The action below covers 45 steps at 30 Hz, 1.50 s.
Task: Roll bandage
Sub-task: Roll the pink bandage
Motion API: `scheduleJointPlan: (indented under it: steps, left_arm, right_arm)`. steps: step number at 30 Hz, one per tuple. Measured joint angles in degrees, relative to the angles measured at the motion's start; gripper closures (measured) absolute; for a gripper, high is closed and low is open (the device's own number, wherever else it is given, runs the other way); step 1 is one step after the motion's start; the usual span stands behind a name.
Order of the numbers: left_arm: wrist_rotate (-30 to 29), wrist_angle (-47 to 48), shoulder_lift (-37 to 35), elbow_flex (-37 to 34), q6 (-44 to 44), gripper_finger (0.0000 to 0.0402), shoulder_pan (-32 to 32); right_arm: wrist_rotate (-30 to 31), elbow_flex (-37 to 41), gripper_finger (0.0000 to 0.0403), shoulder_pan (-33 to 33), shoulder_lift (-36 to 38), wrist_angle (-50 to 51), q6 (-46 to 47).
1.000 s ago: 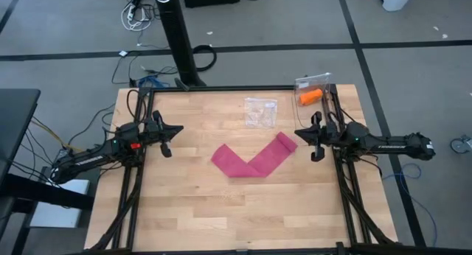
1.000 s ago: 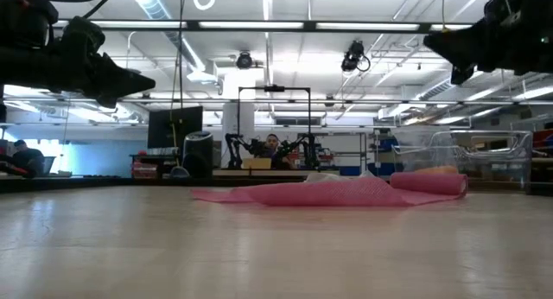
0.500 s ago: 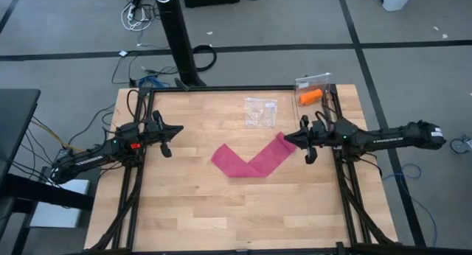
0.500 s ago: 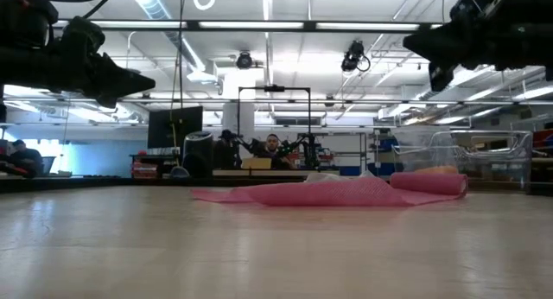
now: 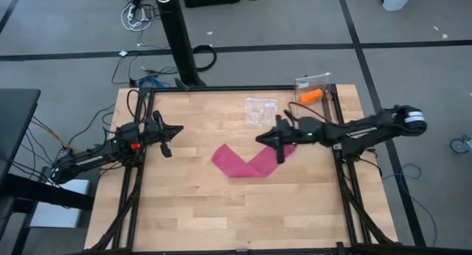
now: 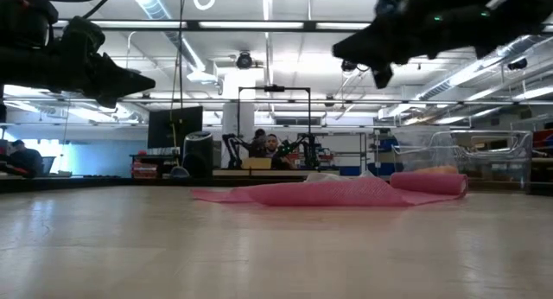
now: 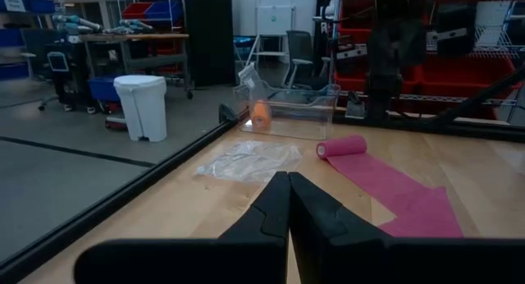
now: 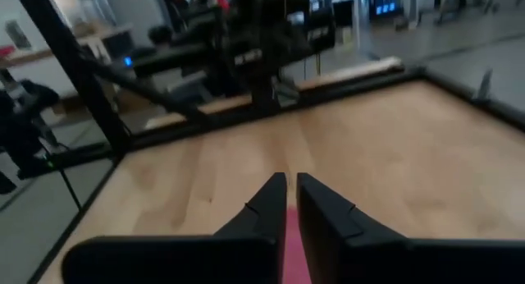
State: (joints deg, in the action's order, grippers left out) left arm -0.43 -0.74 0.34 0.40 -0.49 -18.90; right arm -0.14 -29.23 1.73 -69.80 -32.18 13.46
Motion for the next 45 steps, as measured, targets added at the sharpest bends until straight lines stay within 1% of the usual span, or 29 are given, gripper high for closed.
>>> scheduleJointPlan:
  steps: [5, 9, 16, 20, 24, 27, 30, 36, 41, 45]
  left_arm:
    - [0.0, 0.0, 0.0, 0.0, 0.0, 0.039, 0.0]
    - [0.0, 0.0, 0.0, 0.0, 0.0, 0.039, 0.0]
    - [0.0, -0.1, 0.0, 0.0, 0.0, 0.039, 0.0]
    - [0.0, -0.1, 0.0, 0.0, 0.0, 0.039, 0.0]
    - [0.0, -0.2, 0.0, 0.0, 0.0, 0.039, 0.0]
    - [0.0, -0.4, 0.0, 0.0, 0.0, 0.039, 0.0]
    - [0.0, -1.1, 0.0, 0.0, 0.0, 0.039, 0.0]
    - [0.0, -1.6, 0.0, 0.0, 0.0, 0.039, 0.0]
    - [0.0, -1.6, 0.0, 0.0, 0.0, 0.039, 0.0]
    - [0.0, -1.6, 0.0, 0.0, 0.0, 0.039, 0.0]
  right_arm:
    - [0.0, -9.5, 0.0335, -0.7, -10.1, 7.1, 0.0]
    - [0.0, -15.2, 0.0323, -0.4, -17.1, 13.0, -1.1]
    - [-1.6, -19.6, 0.0321, 1.8, -28.2, 13.1, -1.2]
    - [-1.7, -22.8, 0.0304, 2.0, -34.0, 12.9, -1.7]
    - [-0.4, -26.9, 0.0281, 2.6, -39.0, 13.0, -3.8]
    - [0.4, -29.7, 0.0268, 4.1, -41.7, 13.0, -5.8]
    - [0.2, -31.9, 0.0264, 6.3, -43.8, 13.1, -7.1]
    - [-8.6, -34.3, 0.027, 10.3, -46.6, 13.2, -5.7]
    - [-11.4, -34.6, 0.027, 10.6, -47.4, 16.4, -6.0]
    - [-11.7, -34.6, 0.0272, 10.0, -47.4, 17.7, -6.1]
